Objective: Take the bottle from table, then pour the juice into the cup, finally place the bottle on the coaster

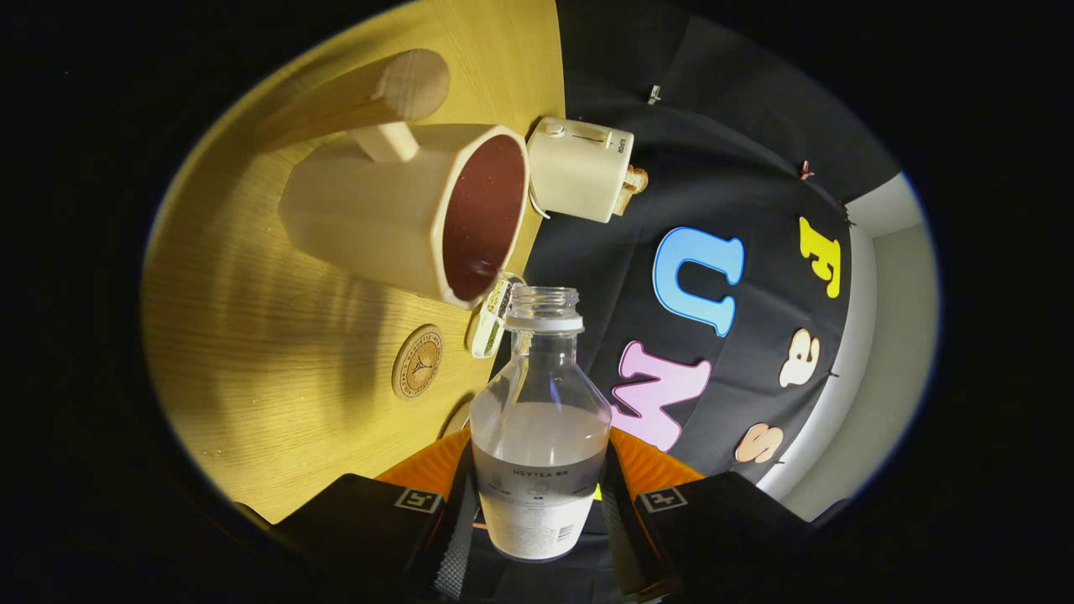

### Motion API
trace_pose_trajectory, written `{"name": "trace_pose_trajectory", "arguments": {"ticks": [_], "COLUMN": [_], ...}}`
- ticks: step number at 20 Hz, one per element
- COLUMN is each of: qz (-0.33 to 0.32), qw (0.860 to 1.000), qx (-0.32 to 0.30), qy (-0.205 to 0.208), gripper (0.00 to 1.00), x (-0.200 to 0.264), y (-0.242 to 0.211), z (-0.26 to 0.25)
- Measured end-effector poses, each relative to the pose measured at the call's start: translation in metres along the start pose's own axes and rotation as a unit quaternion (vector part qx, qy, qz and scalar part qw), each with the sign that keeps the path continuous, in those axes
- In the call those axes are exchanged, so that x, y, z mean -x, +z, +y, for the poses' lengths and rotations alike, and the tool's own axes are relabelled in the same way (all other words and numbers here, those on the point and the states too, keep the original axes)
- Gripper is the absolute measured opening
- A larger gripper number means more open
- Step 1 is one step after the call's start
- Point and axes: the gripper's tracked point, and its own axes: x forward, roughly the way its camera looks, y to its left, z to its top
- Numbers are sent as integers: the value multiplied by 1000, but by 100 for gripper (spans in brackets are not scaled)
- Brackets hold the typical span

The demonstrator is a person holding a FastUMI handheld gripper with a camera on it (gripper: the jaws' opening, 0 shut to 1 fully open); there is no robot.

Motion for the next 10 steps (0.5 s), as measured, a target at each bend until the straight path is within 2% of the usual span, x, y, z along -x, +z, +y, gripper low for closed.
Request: {"name": "trace_pose_trajectory", "arguments": {"ticks": [10], "qz": [-14], "qw": [1000], "qx": [26], "qy": [-9], "gripper": [70], "x": [-2], "y": [1], "z": [-4]}}
